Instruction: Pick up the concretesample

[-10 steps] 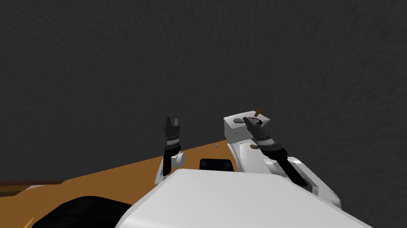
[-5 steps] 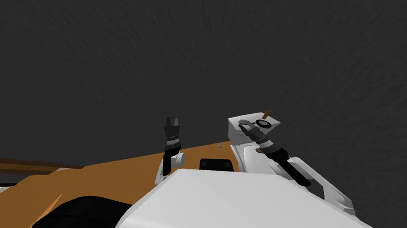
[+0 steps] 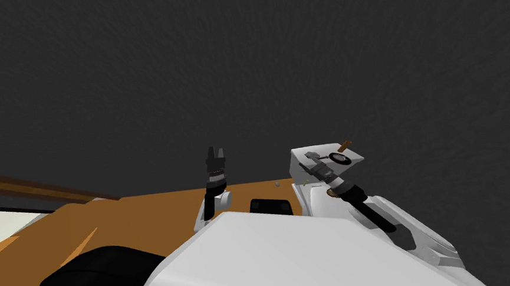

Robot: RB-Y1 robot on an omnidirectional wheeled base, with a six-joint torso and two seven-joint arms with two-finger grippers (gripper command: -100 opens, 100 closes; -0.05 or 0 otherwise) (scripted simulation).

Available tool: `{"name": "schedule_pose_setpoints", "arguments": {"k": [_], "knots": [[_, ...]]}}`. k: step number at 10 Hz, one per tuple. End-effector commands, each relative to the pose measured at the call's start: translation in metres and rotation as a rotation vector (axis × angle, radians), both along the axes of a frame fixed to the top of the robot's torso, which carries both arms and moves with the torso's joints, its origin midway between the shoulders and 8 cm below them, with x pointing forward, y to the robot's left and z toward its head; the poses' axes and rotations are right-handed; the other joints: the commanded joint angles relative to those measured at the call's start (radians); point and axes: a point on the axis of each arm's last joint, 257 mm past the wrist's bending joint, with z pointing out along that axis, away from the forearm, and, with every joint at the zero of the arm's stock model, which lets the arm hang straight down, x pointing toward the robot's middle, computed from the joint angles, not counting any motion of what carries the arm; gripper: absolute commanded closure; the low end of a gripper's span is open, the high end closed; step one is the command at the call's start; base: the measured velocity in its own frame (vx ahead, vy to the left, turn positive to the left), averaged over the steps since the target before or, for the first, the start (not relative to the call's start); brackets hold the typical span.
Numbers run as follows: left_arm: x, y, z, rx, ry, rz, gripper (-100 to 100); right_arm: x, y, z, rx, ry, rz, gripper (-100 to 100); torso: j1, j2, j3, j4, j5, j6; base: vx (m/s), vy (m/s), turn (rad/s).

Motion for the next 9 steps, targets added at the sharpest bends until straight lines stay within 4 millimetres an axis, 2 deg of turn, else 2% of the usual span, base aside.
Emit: {"name": "schedule_pose_setpoints", "arguments": {"k": [1,2,3,6,7,9], "knots": [[0.000,0.000,0.000,0.000,0.000,0.000,0,-0.001,-0.015,-0.020,-0.123,0.024,0.002,-100,0.000,0.000,0.000,0.000,0.000,0.000,0.011,0.027,0.155],[0.000,0.000,0.000,0.000,0.000,0.000,0,-0.002,-0.026,-0.034,-0.207,0.040,0.006,-100,0.000,0.000,0.000,0.000,0.000,0.000,0.021,0.026,0.137],[0.000,0.000,0.000,0.000,0.000,0.000,0,-0.002,-0.028,-0.034,-0.220,0.042,0.012,-100,0.000,-0.001,0.000,0.000,0.000,0.000,0.013,0.015,0.050],[0.000,0.000,0.000,0.000,0.000,0.000,0,-0.006,-0.069,-0.072,-0.473,0.091,0.028,-100,0.000,0.000,0.000,0.000,0.000,0.000,0.016,0.022,0.129],[0.000,0.000,0.000,0.000,0.000,0.000,0,-0.006,-0.072,-0.071,-0.487,0.092,0.034,-100,0.000,-0.001,0.000,0.000,0.000,0.000,0.013,0.015,0.046],[0.000,0.000,0.000,0.000,0.000,0.000,0,-0.010,-0.104,-0.091,-0.650,0.123,0.047,-100,0.000,0.000,0.000,0.000,0.000,0.000,0.017,0.022,0.103]]}}
